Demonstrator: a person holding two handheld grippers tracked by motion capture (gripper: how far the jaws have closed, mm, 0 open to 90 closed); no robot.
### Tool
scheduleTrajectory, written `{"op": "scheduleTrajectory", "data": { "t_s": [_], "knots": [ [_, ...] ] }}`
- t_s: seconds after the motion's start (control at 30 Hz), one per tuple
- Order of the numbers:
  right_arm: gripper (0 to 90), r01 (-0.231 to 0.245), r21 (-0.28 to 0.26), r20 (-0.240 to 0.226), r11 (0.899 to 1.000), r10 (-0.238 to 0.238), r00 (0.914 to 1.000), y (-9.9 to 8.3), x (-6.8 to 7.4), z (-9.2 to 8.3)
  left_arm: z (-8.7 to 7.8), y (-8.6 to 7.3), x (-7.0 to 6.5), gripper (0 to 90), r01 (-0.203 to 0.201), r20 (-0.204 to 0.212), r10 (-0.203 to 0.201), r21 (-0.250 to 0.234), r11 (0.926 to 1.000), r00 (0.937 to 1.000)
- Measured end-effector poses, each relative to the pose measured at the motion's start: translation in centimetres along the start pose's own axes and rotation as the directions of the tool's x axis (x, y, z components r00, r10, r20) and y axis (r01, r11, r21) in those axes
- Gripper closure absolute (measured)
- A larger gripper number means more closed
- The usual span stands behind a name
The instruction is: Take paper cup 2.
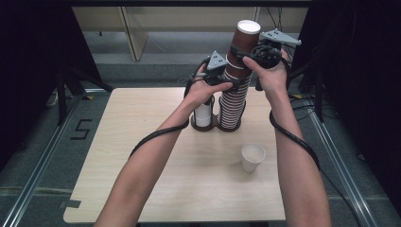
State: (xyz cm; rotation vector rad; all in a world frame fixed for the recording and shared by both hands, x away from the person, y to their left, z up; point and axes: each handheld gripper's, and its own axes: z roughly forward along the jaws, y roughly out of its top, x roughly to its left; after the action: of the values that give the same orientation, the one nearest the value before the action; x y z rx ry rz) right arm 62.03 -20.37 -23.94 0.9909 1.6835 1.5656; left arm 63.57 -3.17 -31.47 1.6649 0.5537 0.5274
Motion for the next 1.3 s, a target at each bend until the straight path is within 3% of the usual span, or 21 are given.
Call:
{"op": "scheduleTrajectory", "data": {
  "t_s": [0.3,0.5,1.0,1.3],
  "knots": [
    [15.8,-0.005,-0.036,-0.002,0.999,0.005,1.0000,0.7,0.2,-0.3,0.0,0.1,0.0,7.0,-0.014,-0.004,0.014,0.004,0.9999,0.9999],
    [15.9,-0.005,-0.092,0.002,0.996,0.005,1.0000,1.5,0.2,-0.8,0.0,0.2,0.0,7.0,-0.026,-0.007,0.027,0.010,0.9996,0.9996],
    [16.1,-0.012,-0.132,-0.009,0.991,0.011,0.9999,2.7,0.0,-1.7,0.0,0.3,0.0,7.1,-0.039,-0.008,0.039,0.014,0.9991,0.9992],
    [16.2,-0.025,-0.187,-0.020,0.982,0.022,0.9996,3.5,0.2,-2.7,-0.1,0.3,-0.1,7.2,-0.041,-0.009,0.042,0.016,0.9990,0.9991]
  ]
}}
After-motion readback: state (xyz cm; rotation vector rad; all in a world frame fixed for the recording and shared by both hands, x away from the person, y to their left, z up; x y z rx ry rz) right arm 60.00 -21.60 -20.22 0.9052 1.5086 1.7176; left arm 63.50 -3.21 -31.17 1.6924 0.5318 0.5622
